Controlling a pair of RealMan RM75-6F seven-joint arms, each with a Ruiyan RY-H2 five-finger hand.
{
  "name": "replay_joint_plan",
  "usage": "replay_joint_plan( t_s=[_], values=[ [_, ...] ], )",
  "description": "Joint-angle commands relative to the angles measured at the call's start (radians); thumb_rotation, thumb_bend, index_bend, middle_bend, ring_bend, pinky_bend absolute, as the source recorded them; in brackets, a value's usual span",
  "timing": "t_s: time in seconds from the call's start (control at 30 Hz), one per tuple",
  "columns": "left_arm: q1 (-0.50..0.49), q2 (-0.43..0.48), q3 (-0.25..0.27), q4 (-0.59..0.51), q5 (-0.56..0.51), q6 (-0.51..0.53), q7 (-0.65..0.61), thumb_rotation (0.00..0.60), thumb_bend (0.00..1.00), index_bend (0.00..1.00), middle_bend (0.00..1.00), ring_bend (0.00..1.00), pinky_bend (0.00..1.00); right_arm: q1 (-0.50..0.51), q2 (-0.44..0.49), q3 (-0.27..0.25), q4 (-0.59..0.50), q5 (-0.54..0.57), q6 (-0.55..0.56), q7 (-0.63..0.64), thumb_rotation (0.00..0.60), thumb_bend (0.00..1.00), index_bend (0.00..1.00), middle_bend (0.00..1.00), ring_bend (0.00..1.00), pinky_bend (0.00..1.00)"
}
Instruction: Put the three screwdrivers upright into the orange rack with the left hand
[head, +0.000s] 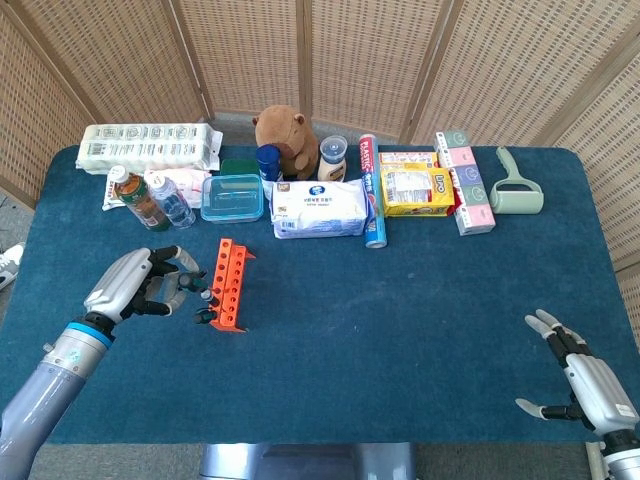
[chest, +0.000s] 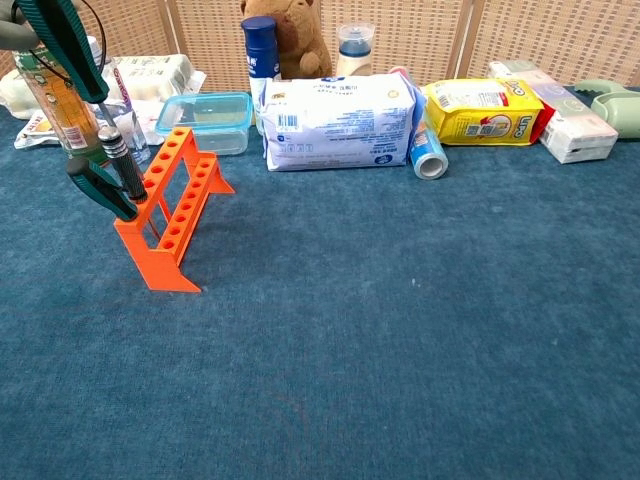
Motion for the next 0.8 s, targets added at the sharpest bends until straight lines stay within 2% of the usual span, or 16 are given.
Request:
replay_joint_plan(
  t_s=[0.03, 0.8],
  values=[
    [-0.002, -0.003, 0.003, 0.004, -0.004, 0.001, 0.002, 0.600, 0.43, 0.55, 0.72, 0.88, 0.91, 0.000, 0.000, 0.000, 0.000, 0.000, 0.001, 0.001, 0.600, 0.00, 0.06, 0.01, 0.10, 0.06],
    [-0.006, -0.038, 0.009, 0.082, 0.004, -0.050, -0.061, 0.600, 0.43, 0.55, 0.72, 0.88, 0.91, -0.001, 0.001, 0.001, 0.001, 0.001, 0.002, 0.003, 0.600, 0.00, 0.06, 0.01, 0.10, 0.06]
  ],
)
